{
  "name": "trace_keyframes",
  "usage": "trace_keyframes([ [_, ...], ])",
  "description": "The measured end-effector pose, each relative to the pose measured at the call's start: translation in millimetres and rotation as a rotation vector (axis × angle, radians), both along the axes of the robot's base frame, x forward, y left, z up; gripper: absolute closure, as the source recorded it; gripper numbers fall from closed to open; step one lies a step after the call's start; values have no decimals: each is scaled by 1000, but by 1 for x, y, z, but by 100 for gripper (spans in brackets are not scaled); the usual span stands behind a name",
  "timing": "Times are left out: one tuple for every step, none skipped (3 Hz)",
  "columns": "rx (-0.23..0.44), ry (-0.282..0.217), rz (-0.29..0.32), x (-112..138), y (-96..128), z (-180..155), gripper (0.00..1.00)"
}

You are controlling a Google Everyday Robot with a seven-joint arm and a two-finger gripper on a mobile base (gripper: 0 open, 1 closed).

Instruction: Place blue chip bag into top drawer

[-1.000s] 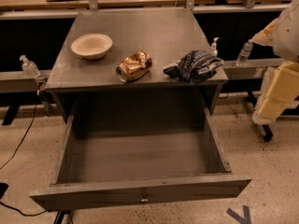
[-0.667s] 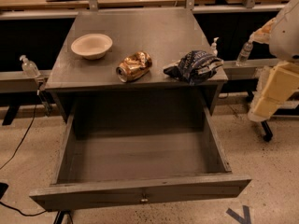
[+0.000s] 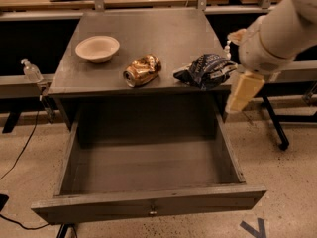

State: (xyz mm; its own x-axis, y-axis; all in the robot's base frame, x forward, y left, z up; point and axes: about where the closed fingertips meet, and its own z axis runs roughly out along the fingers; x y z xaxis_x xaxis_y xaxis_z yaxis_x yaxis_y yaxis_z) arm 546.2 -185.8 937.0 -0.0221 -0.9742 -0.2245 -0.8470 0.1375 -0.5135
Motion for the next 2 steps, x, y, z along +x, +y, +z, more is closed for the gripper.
trace_keyframes([
  [38,-165,74,73,34,-6,1],
  [72,-251,86,118,45,-9,24],
])
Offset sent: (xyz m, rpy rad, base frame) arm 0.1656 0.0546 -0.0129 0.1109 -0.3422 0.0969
